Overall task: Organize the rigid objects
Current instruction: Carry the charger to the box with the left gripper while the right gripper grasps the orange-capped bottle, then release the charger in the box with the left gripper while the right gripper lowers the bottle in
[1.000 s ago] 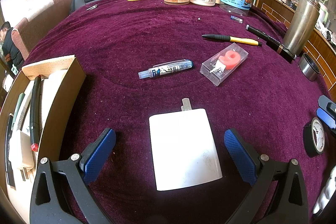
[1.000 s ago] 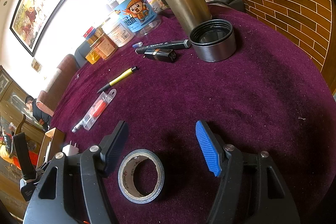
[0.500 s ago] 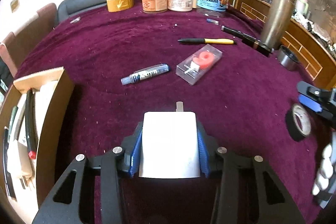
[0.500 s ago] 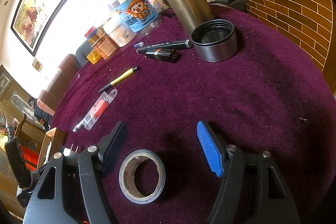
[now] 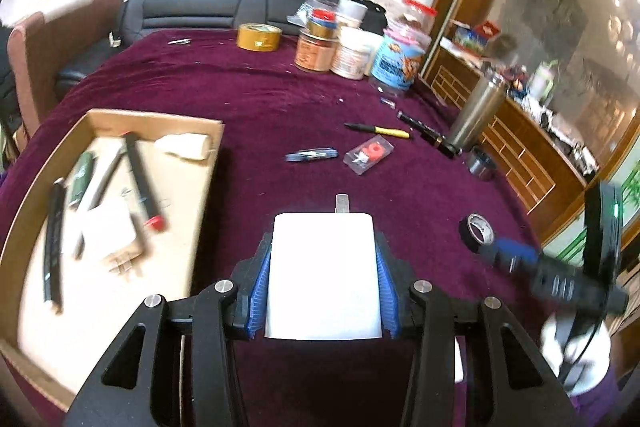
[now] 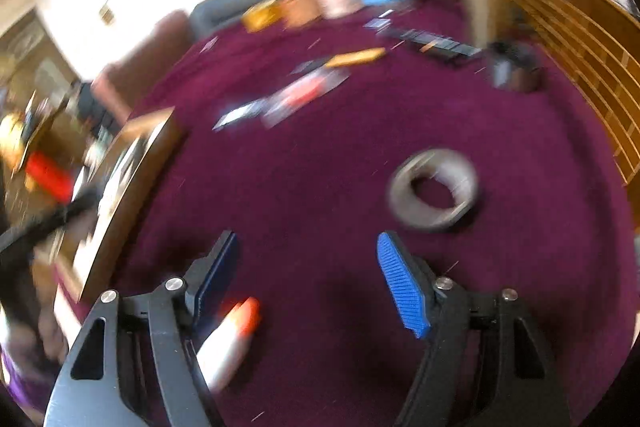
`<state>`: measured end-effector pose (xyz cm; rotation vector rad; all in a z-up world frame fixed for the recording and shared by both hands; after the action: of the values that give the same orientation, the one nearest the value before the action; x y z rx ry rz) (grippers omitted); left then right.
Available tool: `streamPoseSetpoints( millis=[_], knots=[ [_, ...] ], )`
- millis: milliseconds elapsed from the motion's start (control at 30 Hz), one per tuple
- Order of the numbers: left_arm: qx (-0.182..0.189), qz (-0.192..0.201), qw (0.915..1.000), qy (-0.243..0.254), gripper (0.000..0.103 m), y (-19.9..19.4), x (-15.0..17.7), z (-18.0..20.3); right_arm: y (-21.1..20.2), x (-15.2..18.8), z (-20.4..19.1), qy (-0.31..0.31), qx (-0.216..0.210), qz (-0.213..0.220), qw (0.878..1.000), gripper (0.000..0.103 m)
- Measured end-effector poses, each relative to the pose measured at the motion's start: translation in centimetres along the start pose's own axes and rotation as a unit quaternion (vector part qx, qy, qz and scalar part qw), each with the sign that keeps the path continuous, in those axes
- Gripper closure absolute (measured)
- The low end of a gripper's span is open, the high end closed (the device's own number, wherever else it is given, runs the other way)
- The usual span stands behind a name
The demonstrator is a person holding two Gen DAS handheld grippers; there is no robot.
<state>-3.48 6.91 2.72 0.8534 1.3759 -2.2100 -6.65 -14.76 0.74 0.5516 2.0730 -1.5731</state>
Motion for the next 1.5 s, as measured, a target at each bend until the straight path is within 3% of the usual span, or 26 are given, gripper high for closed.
streamPoseSetpoints(
  millis=[67, 100, 233, 300, 400, 533, 700, 967, 1133, 1367, 1500],
  knots=[
    [-0.004, 0.008, 0.9999, -0.006, 0.063, -1.0, 0.2, -1.2, 0.5, 1.8, -2.1, -0.033, 0.011, -0.018, 0.999, 0.051],
    [-0.009, 0.013, 0.9998, -0.008, 0.063, -1.6, 0.4, -1.8, 0.8, 2.5, -2.9, -0.05, 0.021, -0.024, 0.998, 0.055],
    [-0.031, 0.026, 0.999, -0.02, 0.063, -3.8, 1.0, -4.6, 1.9, 4.6, -5.5, -0.1, 0.048, -0.044, 0.993, 0.059],
    [-0.042, 0.031, 0.9981, -0.032, 0.063, -4.7, 1.4, -6.4, 2.8, 5.7, -6.1, -0.119, 0.065, -0.056, 0.989, 0.065],
    [-0.059, 0.039, 0.996, -0.055, 0.063, -5.8, 1.9, -9.1, 3.0, 6.1, -6.7, -0.148, 0.103, -0.04, 0.983, 0.078],
    [-0.073, 0.041, 0.9923, -0.091, 0.063, -6.4, 2.8, -12.6, 3.2, 6.2, -6.8, -0.144, 0.098, -0.042, 0.984, 0.078],
    [-0.08, 0.042, 0.99, -0.108, 0.063, -6.6, 3.5, -14.7, 2.8, 5.4, -7.4, -0.102, 0.044, -0.052, 0.992, 0.079],
    [-0.081, 0.025, 0.9893, -0.118, 0.063, -5.8, 3.9, -15.9, 2.3, 2.1, -12.2, -0.098, -0.034, -0.041, 0.994, 0.079],
    [-0.087, -0.005, 0.9884, -0.124, 0.063, -4.5, 4.4, -16.5, 2.5, -1.2, -16.8, -0.123, -0.06, -0.015, 0.99, 0.079],
    [-0.094, -0.059, 0.9862, -0.123, 0.063, -1.8, 4.3, -16.9, 7.3, -5.5, -23.4, -0.147, -0.087, -0.026, 0.985, 0.078],
    [-0.111, -0.077, 0.9842, -0.114, 0.063, -0.1, 3.5, -17.4, 11.0, -6.7, -25.7, -0.159, -0.072, -0.039, 0.984, 0.078]
  ],
)
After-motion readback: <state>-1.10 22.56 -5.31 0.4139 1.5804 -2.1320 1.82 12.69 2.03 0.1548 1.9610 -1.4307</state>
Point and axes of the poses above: each gripper's, at about its wrist camera, not at the fingertips, and y roughly the way its jaws point, z to its right, x to its underside, the point moved 8 cm from there along y, roughly the way its jaws point, and after that the axes turned 5 degrees about x, right-handed, at the moved point
